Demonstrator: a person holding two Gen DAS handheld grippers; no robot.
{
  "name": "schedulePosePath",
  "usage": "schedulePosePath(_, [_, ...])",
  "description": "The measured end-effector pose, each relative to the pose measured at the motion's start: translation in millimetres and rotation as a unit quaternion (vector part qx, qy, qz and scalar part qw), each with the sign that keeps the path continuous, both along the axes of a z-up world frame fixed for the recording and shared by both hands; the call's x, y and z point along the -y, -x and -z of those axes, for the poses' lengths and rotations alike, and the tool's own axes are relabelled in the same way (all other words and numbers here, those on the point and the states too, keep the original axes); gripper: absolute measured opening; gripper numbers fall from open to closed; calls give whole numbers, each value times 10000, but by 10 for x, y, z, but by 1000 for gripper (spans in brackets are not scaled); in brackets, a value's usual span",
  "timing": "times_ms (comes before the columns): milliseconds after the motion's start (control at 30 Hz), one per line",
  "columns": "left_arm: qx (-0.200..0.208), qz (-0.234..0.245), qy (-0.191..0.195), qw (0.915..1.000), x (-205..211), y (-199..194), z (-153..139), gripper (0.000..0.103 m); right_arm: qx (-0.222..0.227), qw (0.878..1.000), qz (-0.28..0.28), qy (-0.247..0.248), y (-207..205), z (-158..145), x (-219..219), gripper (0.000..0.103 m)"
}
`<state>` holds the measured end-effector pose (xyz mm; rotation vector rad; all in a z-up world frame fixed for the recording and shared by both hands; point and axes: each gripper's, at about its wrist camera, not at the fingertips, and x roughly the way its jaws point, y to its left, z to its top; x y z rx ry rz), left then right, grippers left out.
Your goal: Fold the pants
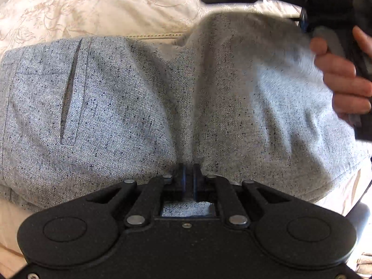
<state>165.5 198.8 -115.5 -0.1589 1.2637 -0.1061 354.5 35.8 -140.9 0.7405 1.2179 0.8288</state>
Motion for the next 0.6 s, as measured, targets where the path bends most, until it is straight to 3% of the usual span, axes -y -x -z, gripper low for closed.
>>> schedulePosePath(67, [22, 35, -64, 10000, 0, -6, 1, 14, 673, 9977, 28, -28, 25, -197, 18, 33])
schedulePosePath(133, [61, 61, -105, 9999, 12, 8, -6, 14, 1314, 9903, 413, 192, 21, -337, 91, 33])
schedulePosePath(233, [162, 123, -169, 9996, 53, 41, -50, 14, 1787, 9769, 1080, 462, -74, -447, 249, 33])
schedulePosePath(333, [399, 267, -370, 9982, 186, 134, -196, 14, 1989, 9733, 1059, 444, 5, -595, 421, 33])
schedulePosePath(467, [1166, 112, -465, 9920, 228, 158, -420, 20, 2663, 9566, 533, 1054, 433, -792, 476, 33])
schedulePosePath(500, [1094, 75, -519, 9926, 227, 136, -378, 20, 2800, 9518, 383, 1190, 555, -789, 452, 33])
schedulePosePath(567, [429, 176, -579, 9972, 208, 55, -176, 18, 2861, 9494, 28, 1299, 704, -730, 370, 33])
schedulePosePath(600, [322, 364, -595, 9970, 209, 105, -98, 19, 2796, 9503, -168, 1361, 739, -684, 309, 33])
